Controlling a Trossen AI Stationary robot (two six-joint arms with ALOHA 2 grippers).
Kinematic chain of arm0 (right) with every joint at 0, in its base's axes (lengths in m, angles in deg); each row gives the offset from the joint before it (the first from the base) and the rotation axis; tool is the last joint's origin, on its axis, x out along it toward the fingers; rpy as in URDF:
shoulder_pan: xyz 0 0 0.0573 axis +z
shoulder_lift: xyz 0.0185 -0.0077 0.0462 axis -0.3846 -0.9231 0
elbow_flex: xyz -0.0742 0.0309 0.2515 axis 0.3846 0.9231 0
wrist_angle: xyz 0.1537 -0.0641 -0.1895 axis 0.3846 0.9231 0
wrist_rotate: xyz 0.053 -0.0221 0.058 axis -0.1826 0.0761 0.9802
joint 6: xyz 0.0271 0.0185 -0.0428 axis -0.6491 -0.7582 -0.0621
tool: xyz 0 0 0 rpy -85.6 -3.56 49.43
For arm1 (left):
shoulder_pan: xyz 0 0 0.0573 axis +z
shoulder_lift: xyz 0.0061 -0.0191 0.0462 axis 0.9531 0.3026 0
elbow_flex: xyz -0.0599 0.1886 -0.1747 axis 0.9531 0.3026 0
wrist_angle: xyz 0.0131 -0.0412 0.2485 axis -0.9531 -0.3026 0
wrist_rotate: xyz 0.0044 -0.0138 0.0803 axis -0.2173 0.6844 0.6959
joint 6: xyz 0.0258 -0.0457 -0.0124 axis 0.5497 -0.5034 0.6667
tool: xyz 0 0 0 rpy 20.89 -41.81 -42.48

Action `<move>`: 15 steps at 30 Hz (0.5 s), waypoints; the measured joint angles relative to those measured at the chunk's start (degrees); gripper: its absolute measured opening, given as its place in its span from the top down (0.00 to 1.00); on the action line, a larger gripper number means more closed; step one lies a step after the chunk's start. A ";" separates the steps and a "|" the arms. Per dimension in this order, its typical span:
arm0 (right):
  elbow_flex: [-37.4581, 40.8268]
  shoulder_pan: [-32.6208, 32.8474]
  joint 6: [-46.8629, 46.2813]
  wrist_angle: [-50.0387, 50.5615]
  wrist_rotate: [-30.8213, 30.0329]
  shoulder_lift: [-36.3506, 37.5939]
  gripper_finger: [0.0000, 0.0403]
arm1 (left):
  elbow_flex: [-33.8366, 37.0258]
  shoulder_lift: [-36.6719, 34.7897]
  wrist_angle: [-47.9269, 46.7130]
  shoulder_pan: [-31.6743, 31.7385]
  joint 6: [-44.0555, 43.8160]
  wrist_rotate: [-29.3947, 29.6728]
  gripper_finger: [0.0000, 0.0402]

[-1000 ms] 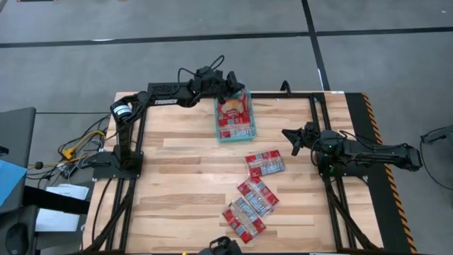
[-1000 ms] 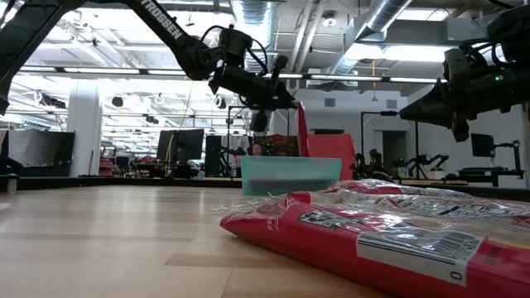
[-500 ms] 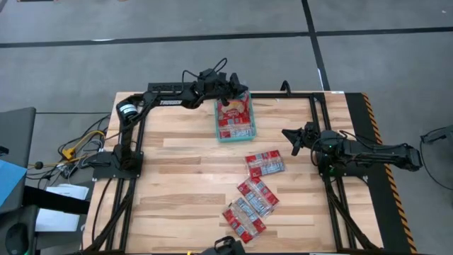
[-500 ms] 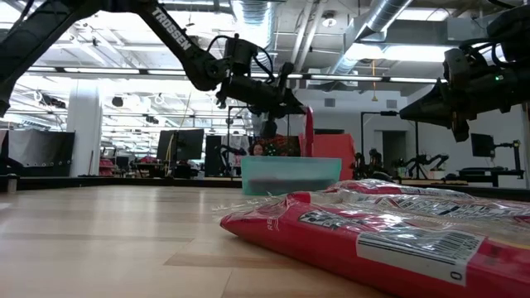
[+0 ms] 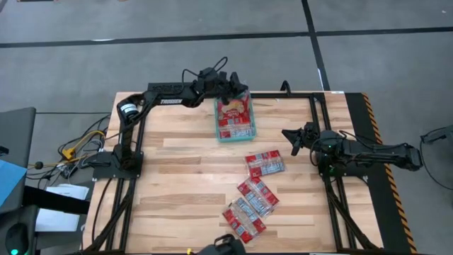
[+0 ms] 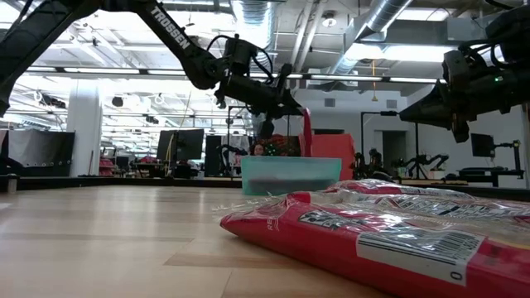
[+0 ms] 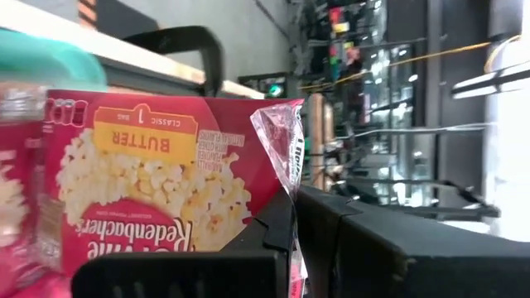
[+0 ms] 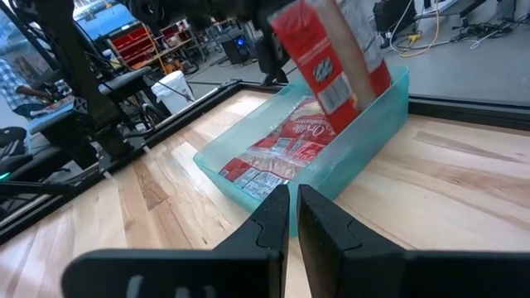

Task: Sort popcorn bags into baskets
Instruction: Put the red popcorn bag into the green bin

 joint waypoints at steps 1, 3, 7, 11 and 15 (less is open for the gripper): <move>0.00 0.00 0.00 0.00 -0.08 0.00 0.87 | 0.00 0.00 -0.92 -0.09 0.77 -0.04 1.00; 0.00 -0.02 0.00 -0.04 -0.51 0.00 0.87 | 0.00 0.00 -2.48 -0.04 2.25 -0.89 1.00; 0.00 -0.02 0.00 -0.04 -0.65 0.00 0.87 | 0.00 -0.02 -5.28 0.53 3.93 -2.76 1.00; 0.00 -0.02 0.00 -0.04 -0.69 0.00 0.87 | -0.02 -0.07 -7.71 1.26 4.55 -3.31 1.00; 0.00 -0.02 -0.02 -0.04 -0.69 0.00 0.87 | -0.04 -0.07 -8.75 2.08 4.81 -6.06 1.00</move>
